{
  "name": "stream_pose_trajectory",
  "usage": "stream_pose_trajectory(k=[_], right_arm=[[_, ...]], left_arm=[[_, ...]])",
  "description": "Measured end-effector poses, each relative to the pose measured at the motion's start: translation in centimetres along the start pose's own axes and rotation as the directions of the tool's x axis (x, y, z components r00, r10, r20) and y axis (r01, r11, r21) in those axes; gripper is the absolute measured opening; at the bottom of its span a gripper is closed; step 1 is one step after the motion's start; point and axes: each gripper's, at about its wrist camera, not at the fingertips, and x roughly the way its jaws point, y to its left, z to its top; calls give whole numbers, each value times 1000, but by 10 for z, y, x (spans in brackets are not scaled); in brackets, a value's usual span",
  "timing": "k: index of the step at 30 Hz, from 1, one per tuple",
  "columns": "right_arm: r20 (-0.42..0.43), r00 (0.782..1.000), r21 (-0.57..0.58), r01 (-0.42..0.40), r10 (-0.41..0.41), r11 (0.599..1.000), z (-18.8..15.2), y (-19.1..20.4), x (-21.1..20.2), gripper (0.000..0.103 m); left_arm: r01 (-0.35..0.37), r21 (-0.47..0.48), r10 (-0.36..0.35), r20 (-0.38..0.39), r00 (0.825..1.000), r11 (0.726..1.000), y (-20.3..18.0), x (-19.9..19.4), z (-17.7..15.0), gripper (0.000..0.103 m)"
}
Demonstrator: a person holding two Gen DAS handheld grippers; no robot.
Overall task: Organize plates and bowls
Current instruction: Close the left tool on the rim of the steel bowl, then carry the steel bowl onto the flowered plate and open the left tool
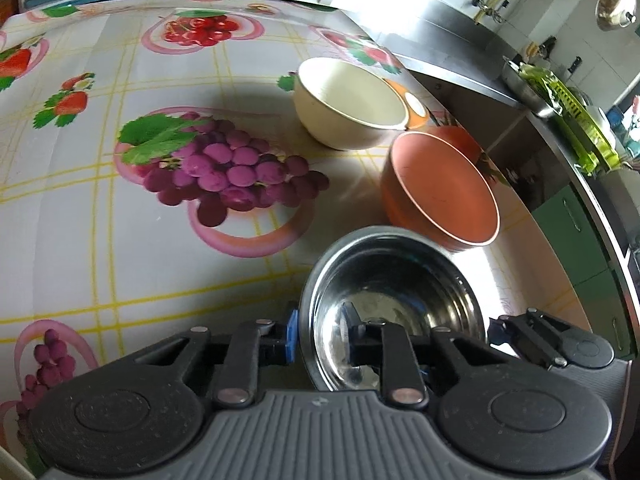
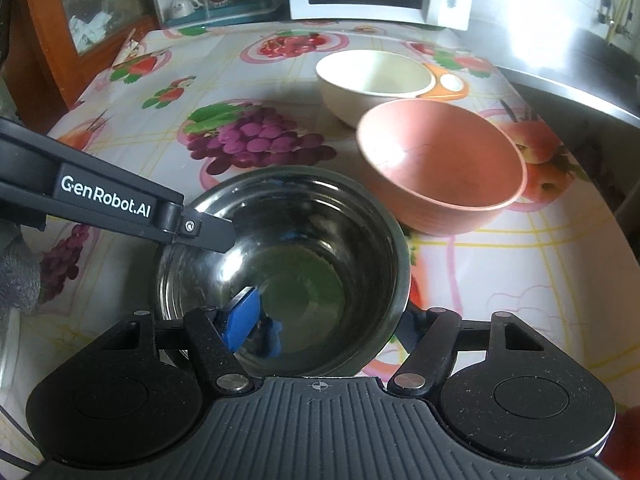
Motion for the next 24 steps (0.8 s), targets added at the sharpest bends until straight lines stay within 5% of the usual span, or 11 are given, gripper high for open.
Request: stream_pose_trajectory(k=[24], right_arm=[[14,997,-94,-76,77,993,42,58,28,70]], left_arm=[[-110,-109,116,50,992,988,68,-28,16,23]])
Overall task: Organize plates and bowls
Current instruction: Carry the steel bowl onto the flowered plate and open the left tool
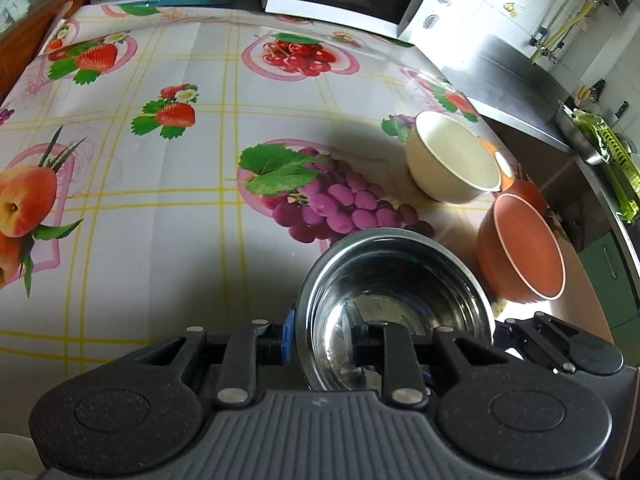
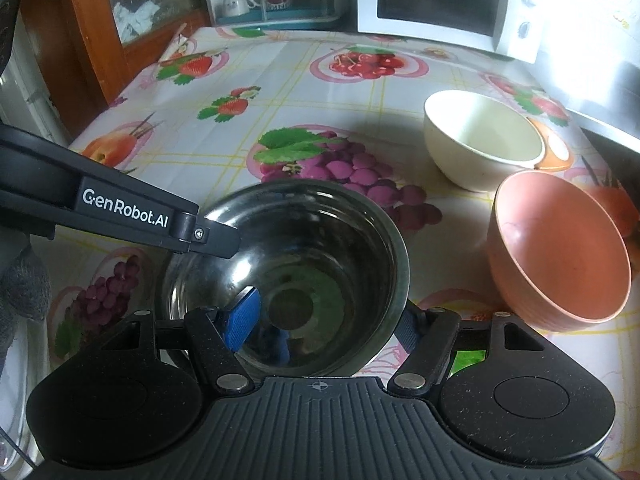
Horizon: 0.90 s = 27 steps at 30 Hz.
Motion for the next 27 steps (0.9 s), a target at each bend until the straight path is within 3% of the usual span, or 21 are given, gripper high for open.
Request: stream_pose_trajectory(k=[6,19,27], right_arm=[[-5,1000,1,7,-7,1000,-2,-2,0,71],[32,999,5,32,-32,999,0,-16,-19,80],[79,994,30,79,-81,996,4,-44,-39,81]], left_arm=[[-10,-4,9,-11,1000,1000,4,4,-1,24],[-30,8,30,36,999,1000,-4,-15,2,58],[-8,43,4,82,997,999,-28,-30,9,66]])
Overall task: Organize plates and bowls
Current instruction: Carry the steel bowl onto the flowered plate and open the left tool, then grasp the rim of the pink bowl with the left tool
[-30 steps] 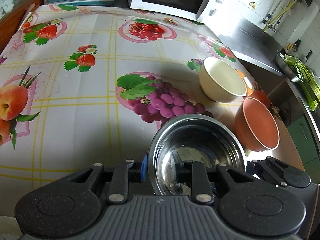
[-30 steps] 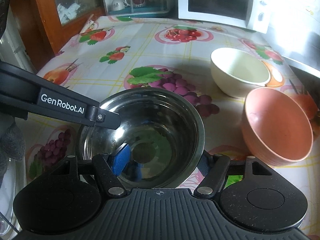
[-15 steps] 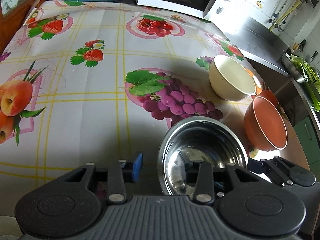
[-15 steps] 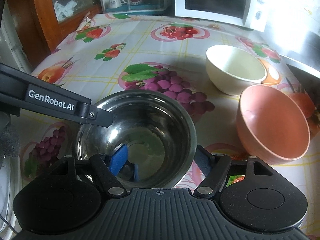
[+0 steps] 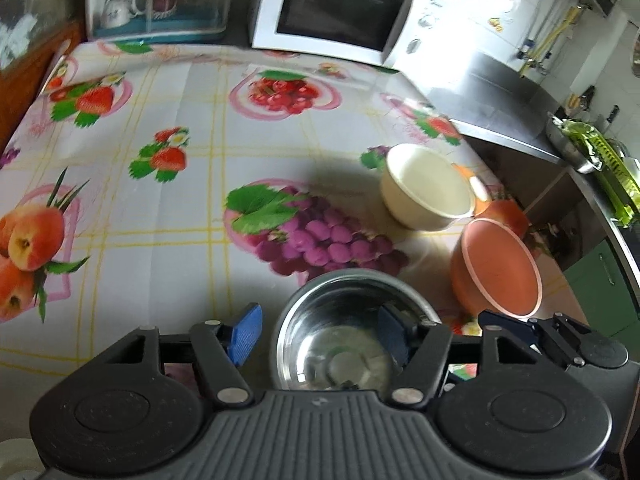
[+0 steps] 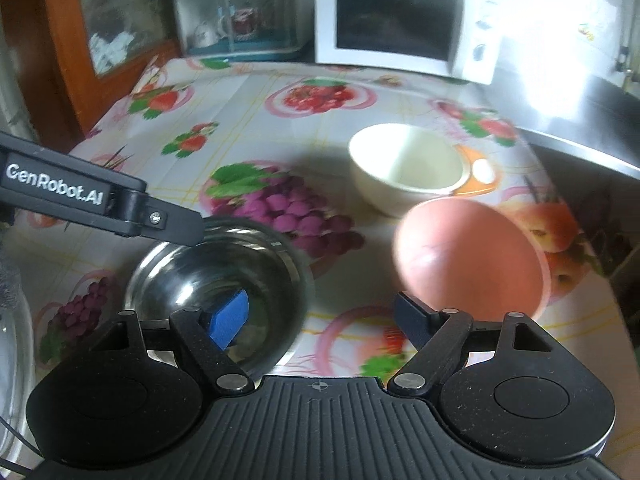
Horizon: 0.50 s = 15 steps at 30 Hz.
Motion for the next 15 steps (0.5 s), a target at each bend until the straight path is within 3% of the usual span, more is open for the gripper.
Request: stream_pose_trajectory(k=[15], right_arm=[[21,988,121,152,-156,981,2,-84,-2,81]], left_arm=[[83,53,-82,-24,996,995,-61,32,21,66]])
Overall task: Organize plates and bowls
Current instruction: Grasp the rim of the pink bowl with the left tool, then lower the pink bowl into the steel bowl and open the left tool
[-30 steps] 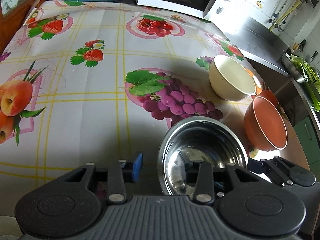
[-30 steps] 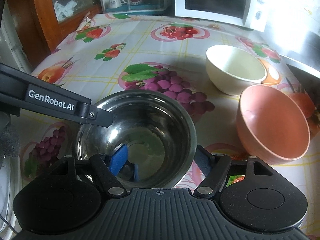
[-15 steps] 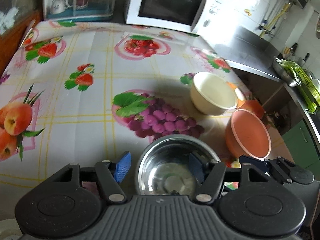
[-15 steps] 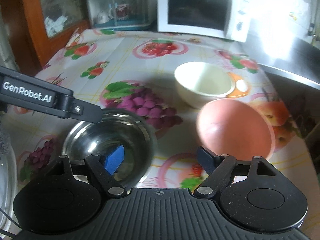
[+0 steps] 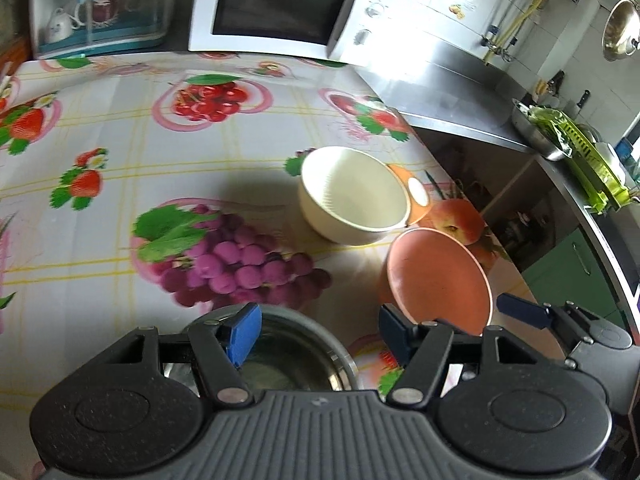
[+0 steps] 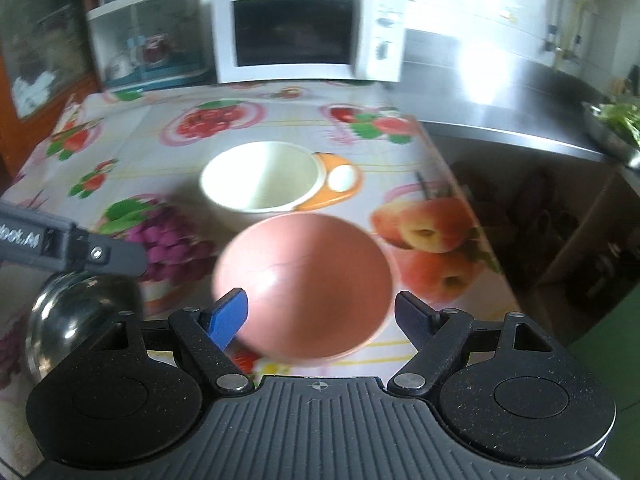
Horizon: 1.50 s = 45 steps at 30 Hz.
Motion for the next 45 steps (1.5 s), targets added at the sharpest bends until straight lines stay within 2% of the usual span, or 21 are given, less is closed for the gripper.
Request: stream_pose_trajectory(k=[9,19,24,32,45], right_arm=[[-54,998,37,36,-34,999,0,-27,29,78],[-101,995,34,13,-9,999,-3,-29,50,70],[-106,994,31,-8,11,999,-4,-26,54,67],[-105,994,25,-31,34,999,-3,-19,50,57],[-90,995,-1,-47,46,999,-7,-2,27,54]], left_arm=[[27,33,-26,-40,999,999,-25,34,13,63],[55,51,-50,-96,994,997,-37,70,21,51],[68,52,-61,-126,990,996,-37,82,19,40],[104,55,-95,-142,985,993,-41,87,16,13],[83,57,-75,-127,989,995,-40,72,9,13]])
